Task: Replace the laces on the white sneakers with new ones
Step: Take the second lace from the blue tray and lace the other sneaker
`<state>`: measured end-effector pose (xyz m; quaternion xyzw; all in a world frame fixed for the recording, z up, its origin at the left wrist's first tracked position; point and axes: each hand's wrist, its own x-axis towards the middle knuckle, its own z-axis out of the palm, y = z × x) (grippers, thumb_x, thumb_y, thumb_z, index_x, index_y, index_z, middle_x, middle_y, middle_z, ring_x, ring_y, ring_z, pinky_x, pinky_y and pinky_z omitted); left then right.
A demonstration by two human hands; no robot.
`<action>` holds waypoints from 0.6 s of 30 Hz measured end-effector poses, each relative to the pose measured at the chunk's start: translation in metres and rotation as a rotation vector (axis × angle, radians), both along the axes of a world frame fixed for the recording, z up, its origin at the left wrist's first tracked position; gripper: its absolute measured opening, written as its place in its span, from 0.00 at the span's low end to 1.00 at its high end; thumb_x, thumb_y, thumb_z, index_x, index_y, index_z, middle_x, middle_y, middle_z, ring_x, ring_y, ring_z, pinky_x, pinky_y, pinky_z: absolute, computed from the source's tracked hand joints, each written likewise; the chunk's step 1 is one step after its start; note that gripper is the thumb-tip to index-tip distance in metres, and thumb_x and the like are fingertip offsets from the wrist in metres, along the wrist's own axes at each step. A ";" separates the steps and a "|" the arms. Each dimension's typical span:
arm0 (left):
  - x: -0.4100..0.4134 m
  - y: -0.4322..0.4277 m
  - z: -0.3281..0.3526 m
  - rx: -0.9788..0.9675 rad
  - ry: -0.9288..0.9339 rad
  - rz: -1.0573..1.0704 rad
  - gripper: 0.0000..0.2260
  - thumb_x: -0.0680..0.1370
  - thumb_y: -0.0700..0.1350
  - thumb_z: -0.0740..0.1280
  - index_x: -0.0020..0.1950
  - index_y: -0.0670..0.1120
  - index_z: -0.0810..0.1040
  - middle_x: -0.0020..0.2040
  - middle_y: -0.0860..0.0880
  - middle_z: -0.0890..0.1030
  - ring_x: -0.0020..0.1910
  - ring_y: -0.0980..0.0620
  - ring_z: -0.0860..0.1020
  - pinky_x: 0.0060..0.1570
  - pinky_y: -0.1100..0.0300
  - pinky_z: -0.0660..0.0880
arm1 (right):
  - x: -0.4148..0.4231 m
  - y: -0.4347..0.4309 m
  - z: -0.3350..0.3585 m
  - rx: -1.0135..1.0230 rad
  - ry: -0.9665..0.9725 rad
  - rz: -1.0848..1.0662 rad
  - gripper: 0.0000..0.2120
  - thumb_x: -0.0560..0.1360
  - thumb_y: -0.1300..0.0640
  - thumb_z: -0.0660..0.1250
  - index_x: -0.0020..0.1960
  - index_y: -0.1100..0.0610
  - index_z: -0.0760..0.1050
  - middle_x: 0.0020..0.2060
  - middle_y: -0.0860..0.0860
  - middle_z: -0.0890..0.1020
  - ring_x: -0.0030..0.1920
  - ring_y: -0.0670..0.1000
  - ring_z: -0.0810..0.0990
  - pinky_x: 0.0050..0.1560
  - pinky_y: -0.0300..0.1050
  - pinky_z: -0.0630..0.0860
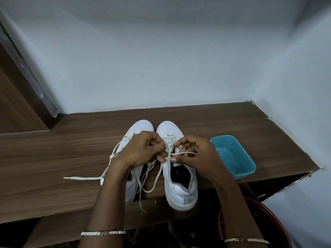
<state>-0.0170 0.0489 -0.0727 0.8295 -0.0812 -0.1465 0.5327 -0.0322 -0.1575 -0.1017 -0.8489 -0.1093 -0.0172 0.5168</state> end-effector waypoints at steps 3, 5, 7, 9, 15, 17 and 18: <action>0.004 0.001 0.000 -0.236 -0.035 0.171 0.07 0.83 0.40 0.59 0.46 0.41 0.71 0.45 0.43 0.86 0.43 0.48 0.85 0.33 0.57 0.77 | 0.000 -0.003 -0.003 -0.002 -0.011 -0.006 0.16 0.63 0.50 0.83 0.48 0.46 0.83 0.36 0.45 0.80 0.29 0.48 0.73 0.35 0.50 0.75; 0.006 -0.002 0.001 -0.467 -0.047 0.292 0.08 0.84 0.39 0.55 0.46 0.43 0.68 0.46 0.42 0.86 0.46 0.45 0.85 0.43 0.52 0.79 | 0.000 -0.003 -0.003 -0.003 -0.016 -0.017 0.16 0.64 0.51 0.82 0.49 0.46 0.83 0.36 0.45 0.80 0.28 0.45 0.70 0.33 0.46 0.73; 0.007 -0.002 0.005 -0.687 -0.023 0.414 0.07 0.84 0.39 0.54 0.47 0.44 0.67 0.38 0.42 0.85 0.39 0.43 0.84 0.47 0.48 0.80 | -0.001 -0.002 -0.002 -0.001 -0.030 -0.020 0.16 0.64 0.52 0.82 0.50 0.47 0.82 0.36 0.43 0.79 0.27 0.43 0.68 0.32 0.43 0.71; 0.007 0.001 0.008 -0.802 -0.022 0.489 0.07 0.83 0.39 0.55 0.46 0.44 0.68 0.28 0.48 0.75 0.27 0.49 0.74 0.34 0.53 0.80 | -0.002 -0.001 -0.002 0.009 -0.047 -0.024 0.17 0.64 0.52 0.82 0.50 0.47 0.82 0.36 0.42 0.78 0.27 0.43 0.68 0.31 0.42 0.70; 0.006 0.018 0.005 0.124 -0.451 0.158 0.06 0.74 0.55 0.73 0.46 0.55 0.83 0.25 0.57 0.68 0.25 0.57 0.64 0.29 0.66 0.62 | -0.001 -0.003 -0.001 0.069 -0.100 -0.139 0.11 0.69 0.54 0.79 0.49 0.47 0.83 0.40 0.46 0.80 0.32 0.50 0.73 0.33 0.39 0.73; 0.006 0.015 0.005 0.415 -0.441 0.038 0.13 0.67 0.65 0.75 0.46 0.60 0.84 0.32 0.57 0.76 0.31 0.58 0.71 0.33 0.64 0.66 | 0.000 -0.003 -0.003 0.079 -0.114 -0.215 0.09 0.72 0.58 0.76 0.49 0.49 0.82 0.42 0.47 0.82 0.35 0.51 0.78 0.36 0.39 0.76; 0.006 0.012 0.006 0.512 -0.425 -0.001 0.15 0.65 0.67 0.75 0.45 0.61 0.84 0.37 0.57 0.78 0.36 0.60 0.74 0.36 0.62 0.67 | 0.001 -0.002 -0.006 0.063 -0.128 -0.245 0.07 0.73 0.59 0.74 0.50 0.50 0.82 0.42 0.47 0.83 0.37 0.47 0.79 0.37 0.38 0.78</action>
